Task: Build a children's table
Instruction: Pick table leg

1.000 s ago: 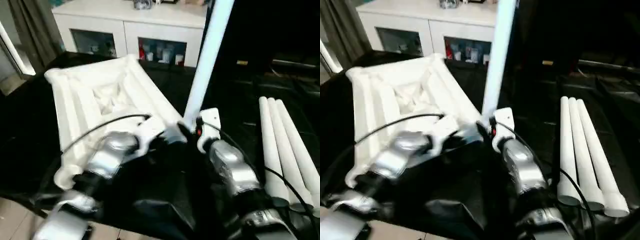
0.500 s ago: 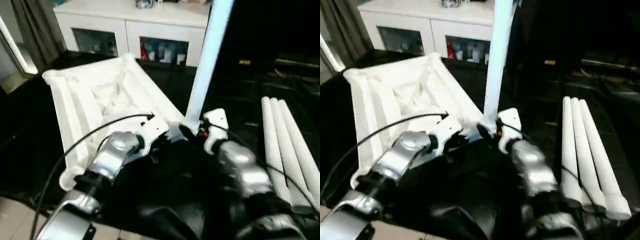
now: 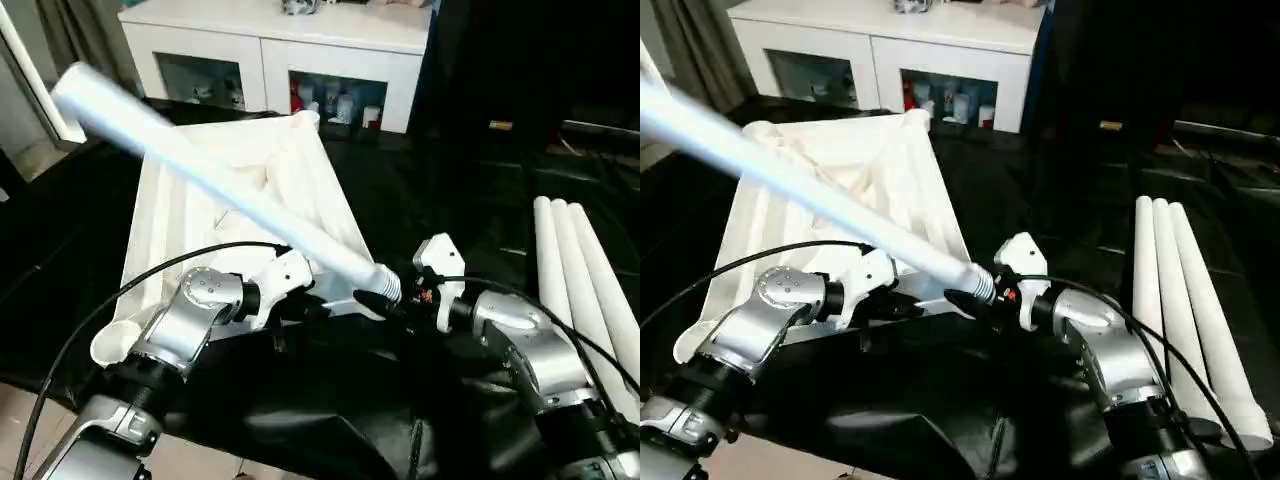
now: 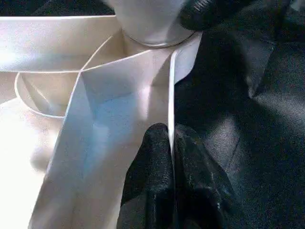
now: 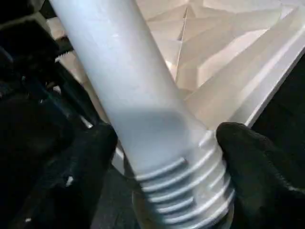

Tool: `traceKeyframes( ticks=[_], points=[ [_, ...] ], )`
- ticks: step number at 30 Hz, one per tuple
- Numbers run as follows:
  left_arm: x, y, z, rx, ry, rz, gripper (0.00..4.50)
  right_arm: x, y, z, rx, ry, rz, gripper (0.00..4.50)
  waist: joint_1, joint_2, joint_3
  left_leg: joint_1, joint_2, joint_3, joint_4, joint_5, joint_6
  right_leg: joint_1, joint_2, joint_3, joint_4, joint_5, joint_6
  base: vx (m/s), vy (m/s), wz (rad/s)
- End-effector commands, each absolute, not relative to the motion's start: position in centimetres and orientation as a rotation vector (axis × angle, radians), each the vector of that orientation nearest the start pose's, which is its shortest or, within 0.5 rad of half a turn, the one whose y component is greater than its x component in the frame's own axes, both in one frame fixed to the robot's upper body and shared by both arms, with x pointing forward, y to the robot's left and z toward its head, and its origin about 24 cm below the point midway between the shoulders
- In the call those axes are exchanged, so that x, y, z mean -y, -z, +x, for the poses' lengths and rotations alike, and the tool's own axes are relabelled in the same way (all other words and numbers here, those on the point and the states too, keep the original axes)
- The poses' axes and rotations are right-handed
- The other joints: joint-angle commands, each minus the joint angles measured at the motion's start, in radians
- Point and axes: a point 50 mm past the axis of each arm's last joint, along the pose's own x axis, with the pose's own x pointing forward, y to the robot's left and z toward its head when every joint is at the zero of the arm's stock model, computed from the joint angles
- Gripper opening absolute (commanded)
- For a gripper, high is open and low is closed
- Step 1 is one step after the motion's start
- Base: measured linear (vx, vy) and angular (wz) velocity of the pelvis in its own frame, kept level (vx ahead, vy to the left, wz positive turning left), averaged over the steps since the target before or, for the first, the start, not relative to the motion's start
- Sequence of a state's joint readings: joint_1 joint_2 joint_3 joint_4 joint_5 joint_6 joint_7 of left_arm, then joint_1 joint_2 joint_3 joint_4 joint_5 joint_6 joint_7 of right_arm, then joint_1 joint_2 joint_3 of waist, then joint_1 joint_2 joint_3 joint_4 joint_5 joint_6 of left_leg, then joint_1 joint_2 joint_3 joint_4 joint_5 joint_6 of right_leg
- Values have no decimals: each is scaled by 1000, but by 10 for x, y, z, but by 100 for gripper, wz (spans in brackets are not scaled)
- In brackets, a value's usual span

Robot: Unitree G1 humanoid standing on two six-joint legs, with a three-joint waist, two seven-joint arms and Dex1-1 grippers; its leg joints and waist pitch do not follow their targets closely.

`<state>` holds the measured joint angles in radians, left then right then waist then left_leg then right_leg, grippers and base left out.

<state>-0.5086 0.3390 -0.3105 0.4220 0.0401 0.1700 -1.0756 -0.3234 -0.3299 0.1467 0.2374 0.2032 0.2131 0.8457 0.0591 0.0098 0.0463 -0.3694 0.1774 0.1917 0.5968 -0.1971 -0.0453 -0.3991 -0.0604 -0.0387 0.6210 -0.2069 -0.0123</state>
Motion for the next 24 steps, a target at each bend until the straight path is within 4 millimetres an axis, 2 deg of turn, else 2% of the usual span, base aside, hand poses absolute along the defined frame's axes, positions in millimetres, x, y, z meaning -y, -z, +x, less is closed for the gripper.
traceKeyframes(
  ticks=[1, 6, 12, 15, 16, 18, 19, 20, 23, 24],
  points=[
    [-106, -59, 303, -308, 1306, 391, 0, 131, -49, 285, -251, -1008, -71, 328, 1, -7, -56, 10, 54, -24, -68, -144, 55, 48, -81, 46, -76, -110, -232, 0, 0, 0],
    [-108, -60, 304, -311, 1310, 406, 0, 130, -47, 285, -247, -1007, -75, 298, 1, -6, -55, 11, 55, -24, -70, -159, 45, 47, -81, 47, -79, -132, -224, 0, 0, 0],
    [-111, -59, 304, -318, 1306, 424, 0, 130, -45, 282, -254, -1024, -89, 257, 1, -9, -56, 8, 53, -24, -68, -144, 49, 50, -81, 47, -75, -104, -225, 0, 0, 0],
    [-112, -59, 304, -317, 1301, 423, 0, 130, -45, 282, -255, -1024, -88, 238, 1, -9, -55, 10, 54, -24, -69, -151, 48, 48, -82, 47, -78, -125, -222, 0, 0, 0],
    [-113, -59, 304, -315, 1297, 423, 0, 129, -45, 282, -255, -1029, -90, 223, 1, -13, -54, 10, 54, -24, -69, -156, 47, 48, -82, 47, -78, -140, -219, 0, 0, 0],
    [-113, -59, 304, -315, 1295, 425, 0, 128, -45, 282, -256, -1030, -94, 218, 1, -11, -54, 10, 54, -24, -69, -154, 46, 47, -81, 47, -79, -146, -215, 0, 0, 0],
    [-114, -60, 304, -312, 1291, 432, 0, 129, -44, 283, -264, -1029, -111, 218, 1, -15, -55, 10, 54, -23, -69, -153, 47, 48, -81, 47, -79, -146, -214, 0, 0, 0],
    [-115, -60, 304, -312, 1291, 433, 0, 129, -43, 283, -266, -1029, -115, 203, 1, -12, -54, 10, 54, -24, -69, -149, 47, 47, -82, 48, -78, -146, -214, 0, 0, 0],
    [-117, -68, 306, -271, 1262, 415, 0, 129, -45, 286, -262, -1032, -134, 179, 0, -12, -55, 10, 54, -24, -69, -150, 46, 47, -82, 47, -78, -144, -215, 0, 0, 0],
    [-117, -71, 306, -264, 1256, 397, 0, 129, -47, 287, -259, -1034, -138, 174, 0, -16, -55, 9, 54, -23, -69, -145, 47, 48, -81, 48, -77, -133, -216, 0, 0, 0]
  ],
)
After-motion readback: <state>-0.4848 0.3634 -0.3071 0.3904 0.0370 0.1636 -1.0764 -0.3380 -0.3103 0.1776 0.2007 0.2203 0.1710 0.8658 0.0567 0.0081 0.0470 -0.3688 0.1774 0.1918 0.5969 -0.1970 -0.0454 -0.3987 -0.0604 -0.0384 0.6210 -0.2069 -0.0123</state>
